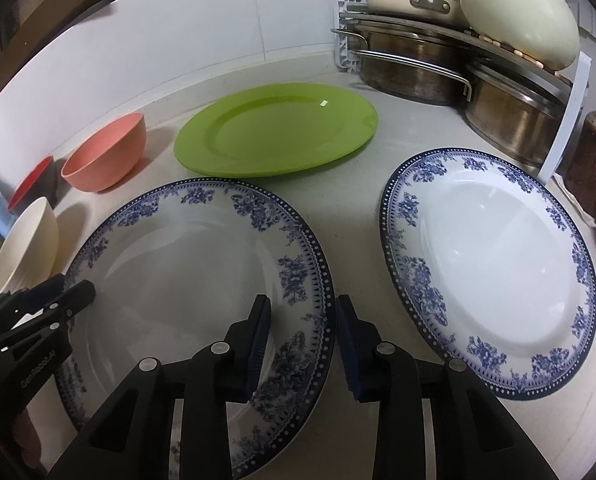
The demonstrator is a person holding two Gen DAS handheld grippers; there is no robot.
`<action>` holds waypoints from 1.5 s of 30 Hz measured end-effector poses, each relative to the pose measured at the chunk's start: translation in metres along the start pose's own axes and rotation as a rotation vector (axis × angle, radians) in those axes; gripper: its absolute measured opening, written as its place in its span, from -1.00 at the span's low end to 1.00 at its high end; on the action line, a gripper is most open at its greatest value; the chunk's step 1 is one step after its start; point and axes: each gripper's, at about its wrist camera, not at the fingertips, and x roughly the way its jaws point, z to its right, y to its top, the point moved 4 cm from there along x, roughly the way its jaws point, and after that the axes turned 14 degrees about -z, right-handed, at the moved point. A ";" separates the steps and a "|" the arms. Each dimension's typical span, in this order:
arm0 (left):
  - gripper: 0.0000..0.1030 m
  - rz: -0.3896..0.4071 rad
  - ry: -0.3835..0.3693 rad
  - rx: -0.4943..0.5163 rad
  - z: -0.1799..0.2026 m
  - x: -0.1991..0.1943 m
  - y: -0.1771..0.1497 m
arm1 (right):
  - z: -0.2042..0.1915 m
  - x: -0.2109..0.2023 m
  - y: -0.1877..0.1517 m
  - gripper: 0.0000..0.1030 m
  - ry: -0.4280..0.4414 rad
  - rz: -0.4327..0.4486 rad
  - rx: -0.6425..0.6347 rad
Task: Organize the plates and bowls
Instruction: 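Lift the blue-rimmed plate with both grippers and carry it toward the sink side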
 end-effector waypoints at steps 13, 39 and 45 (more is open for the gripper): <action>-0.28 0.027 -0.011 -0.037 -0.027 -0.053 -0.029 | -0.014 -0.046 -0.019 -0.34 -0.001 0.022 -0.005; -0.28 0.067 0.067 -0.152 -0.170 -0.127 -0.141 | -0.153 -0.103 -0.101 -0.34 0.049 0.020 -0.127; -0.28 0.036 0.090 -0.187 -0.199 -0.125 -0.163 | -0.189 -0.101 -0.119 -0.34 0.065 0.001 -0.163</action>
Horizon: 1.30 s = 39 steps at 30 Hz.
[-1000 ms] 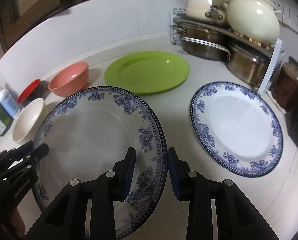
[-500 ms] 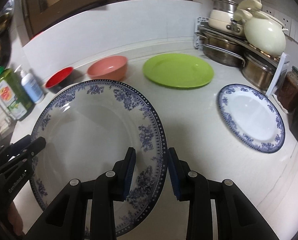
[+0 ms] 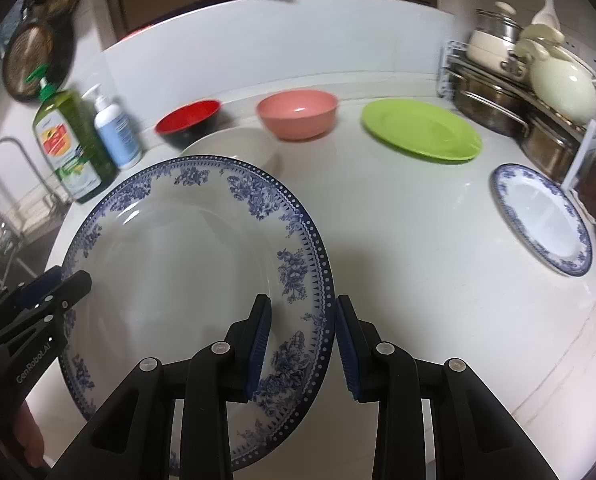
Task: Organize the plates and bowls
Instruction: 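Lift the blue-rimmed plate with both grippers and carry it toward the sink side, then lower the plate onto the counter and open both grippers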
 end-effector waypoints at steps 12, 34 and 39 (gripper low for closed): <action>-0.29 -0.088 0.025 -0.041 -0.038 0.030 -0.025 | -0.052 0.031 -0.018 -0.34 0.032 -0.082 -0.061; -0.29 -0.144 0.011 -0.015 -0.042 0.060 -0.026 | -0.064 0.061 -0.023 -0.34 0.000 -0.164 -0.055; -0.26 -0.148 0.000 -0.008 -0.041 0.060 -0.026 | -0.064 0.061 -0.023 -0.34 0.000 -0.162 -0.051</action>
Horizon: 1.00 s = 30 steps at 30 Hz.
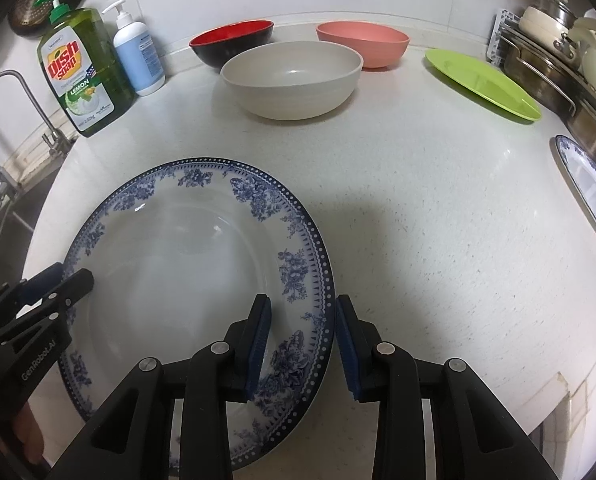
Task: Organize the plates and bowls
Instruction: 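Lower the plate onto the counter and open both grippers, then move both grippers to the second blue-rimmed plate by the knife block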
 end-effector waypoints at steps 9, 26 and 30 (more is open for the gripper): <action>0.35 0.050 0.004 0.003 0.001 -0.017 0.001 | 0.003 -0.001 -0.003 -0.18 0.026 0.008 0.031; 0.93 0.278 -0.077 0.167 0.083 -0.108 0.034 | 0.061 -0.093 -0.013 0.44 -0.073 0.272 0.170; 1.00 0.328 -0.098 0.205 0.119 -0.127 0.044 | 0.089 -0.113 -0.016 0.50 -0.096 0.317 0.205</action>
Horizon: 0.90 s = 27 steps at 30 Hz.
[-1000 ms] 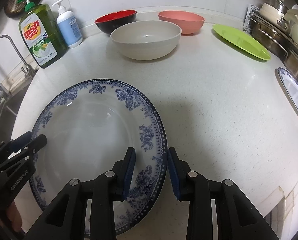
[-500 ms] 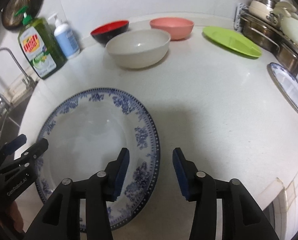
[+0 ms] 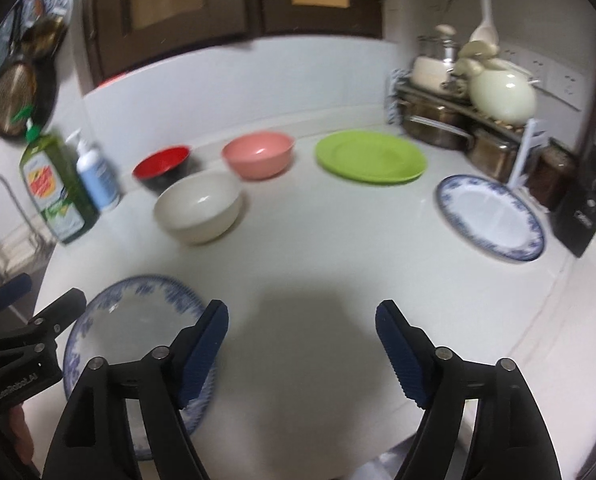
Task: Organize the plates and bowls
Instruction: 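Move both grippers to the second blue-rimmed plate by the knife block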
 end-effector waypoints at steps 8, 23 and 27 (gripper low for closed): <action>1.00 0.034 -0.045 0.029 0.068 0.000 0.037 | 0.071 -0.018 0.020 0.50 -0.034 0.054 0.082; 1.00 0.067 -0.101 0.094 0.187 0.024 0.093 | 0.193 -0.015 0.049 0.50 -0.092 0.123 0.178; 1.00 0.057 -0.122 0.114 0.215 0.035 0.108 | 0.224 -0.010 0.059 0.50 -0.115 0.139 0.217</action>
